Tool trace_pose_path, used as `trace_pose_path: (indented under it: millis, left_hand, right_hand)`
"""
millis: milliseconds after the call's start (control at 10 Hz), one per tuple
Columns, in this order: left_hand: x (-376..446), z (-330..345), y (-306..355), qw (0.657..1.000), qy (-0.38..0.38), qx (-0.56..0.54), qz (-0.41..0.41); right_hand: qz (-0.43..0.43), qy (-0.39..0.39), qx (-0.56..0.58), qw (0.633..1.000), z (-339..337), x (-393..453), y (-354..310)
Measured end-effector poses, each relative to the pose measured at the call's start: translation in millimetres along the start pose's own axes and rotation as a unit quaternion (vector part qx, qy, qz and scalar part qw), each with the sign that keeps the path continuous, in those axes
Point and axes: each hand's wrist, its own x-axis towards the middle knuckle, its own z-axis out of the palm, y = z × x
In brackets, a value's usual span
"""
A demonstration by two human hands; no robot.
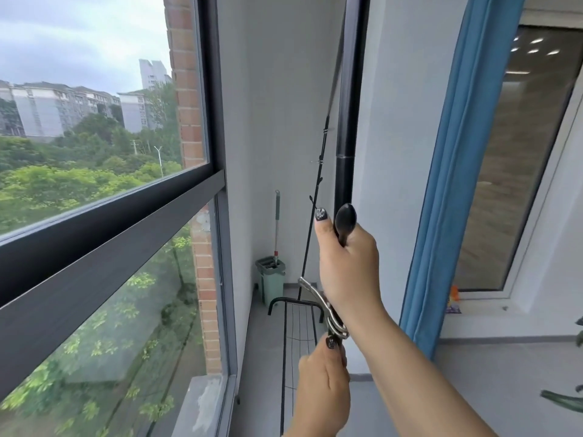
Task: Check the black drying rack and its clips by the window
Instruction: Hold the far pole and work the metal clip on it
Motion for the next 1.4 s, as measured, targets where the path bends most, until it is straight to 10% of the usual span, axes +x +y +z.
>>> trace_pose_path:
  millis: [1400]
  left_hand:
    - [112, 55, -114, 0.992, 0.034, -0.092, -0.081]
  right_hand:
    - [0.04, -0.069, -0.06, 0.995, 61, 100, 167]
